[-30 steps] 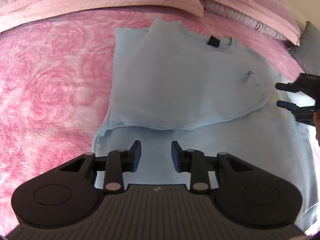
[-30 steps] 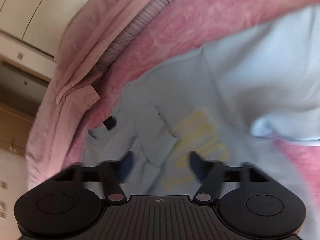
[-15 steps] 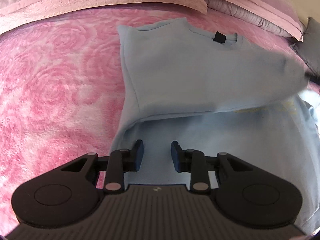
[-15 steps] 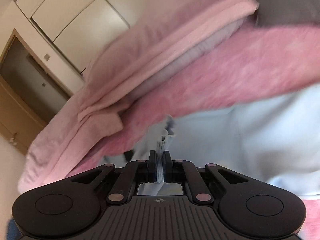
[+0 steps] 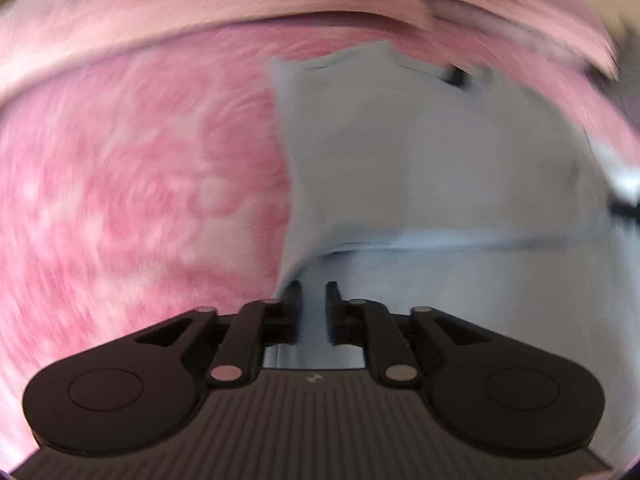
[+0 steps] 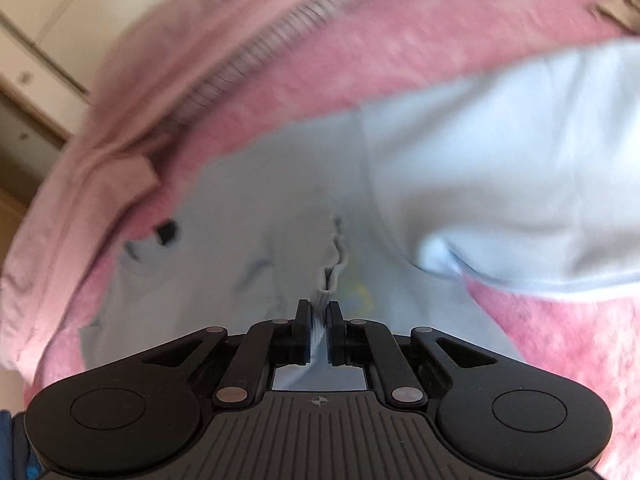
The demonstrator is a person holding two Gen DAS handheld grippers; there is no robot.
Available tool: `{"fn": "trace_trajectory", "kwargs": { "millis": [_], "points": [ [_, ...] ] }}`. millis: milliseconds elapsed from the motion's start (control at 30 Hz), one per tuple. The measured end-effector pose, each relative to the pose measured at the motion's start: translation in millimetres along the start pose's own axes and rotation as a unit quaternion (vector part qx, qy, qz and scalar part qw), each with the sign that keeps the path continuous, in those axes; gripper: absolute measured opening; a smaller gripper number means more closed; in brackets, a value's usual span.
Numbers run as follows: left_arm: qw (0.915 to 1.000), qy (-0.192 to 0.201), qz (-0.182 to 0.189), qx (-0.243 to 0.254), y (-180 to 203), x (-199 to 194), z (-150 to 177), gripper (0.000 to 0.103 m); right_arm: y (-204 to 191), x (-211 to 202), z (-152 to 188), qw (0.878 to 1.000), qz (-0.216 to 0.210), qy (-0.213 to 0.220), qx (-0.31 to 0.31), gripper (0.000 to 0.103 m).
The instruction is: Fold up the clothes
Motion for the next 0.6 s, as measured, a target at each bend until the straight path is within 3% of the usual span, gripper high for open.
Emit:
{"fn": "trace_trajectory", "kwargs": {
  "millis": [67, 133, 200, 300, 333, 367, 400, 433, 467, 600],
  "points": [
    [0.9984, 0.011, -0.009, 0.054, 13, -7, -5, 0.019, 4, -2, -5, 1.000, -0.003, 0.004, 0.022, 0.031],
    [0.9949, 0.026, -0.026, 0.094, 21, -13, -11, 0.020, 4, -3, -10, 0.999, -0.004, 0.011, 0.036, 0.037],
    [0.9902, 0.037, -0.051, 0.125, 25, -13, -16, 0.027, 6, -1, -12, 0.999, 0.001, 0.006, 0.045, 0.037],
    [0.9806, 0.033, -0.078, 0.177, 28, 3, -21, 0.028, 7, 3, -11, 0.999, -0.003, -0.004, 0.047, 0.037],
    [0.9764, 0.030, -0.079, 0.198, 31, 11, -20, 0.027, 7, 3, -11, 0.999, -0.003, -0.003, 0.044, 0.037],
    [0.9717, 0.025, -0.081, 0.220, 32, 19, -17, 0.012, 7, 3, -11, 0.999, -0.003, -0.003, 0.041, 0.037],
    [0.9679, 0.025, -0.086, 0.235, 32, 25, -16, 0.008, 6, 4, -10, 0.999, -0.002, -0.002, 0.038, 0.036],
    [0.9641, 0.026, -0.091, 0.248, 31, 30, -16, 0.008, 6, 5, -10, 0.999, -0.001, -0.001, 0.034, 0.027],
    [0.9658, 0.034, -0.094, 0.239, 26, 29, -17, 0.008, 4, 6, -9, 1.000, -0.004, -0.001, 0.026, 0.005],
    [0.9810, 0.047, -0.097, 0.161, 4, 21, -12, 0.008, -21, -4, -8, 0.998, -0.035, 0.036, -0.048, 0.005]
  ]
}}
Point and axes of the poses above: each gripper's, at about its wrist camera, not at the fingertips, and x roughly the way its jaws point, y to its right, z to its underside, the point moved 8 cm from there along x, roughly the way its jaws point, and after that the axes turned 11 degrees about x, right-handed, at the moved point
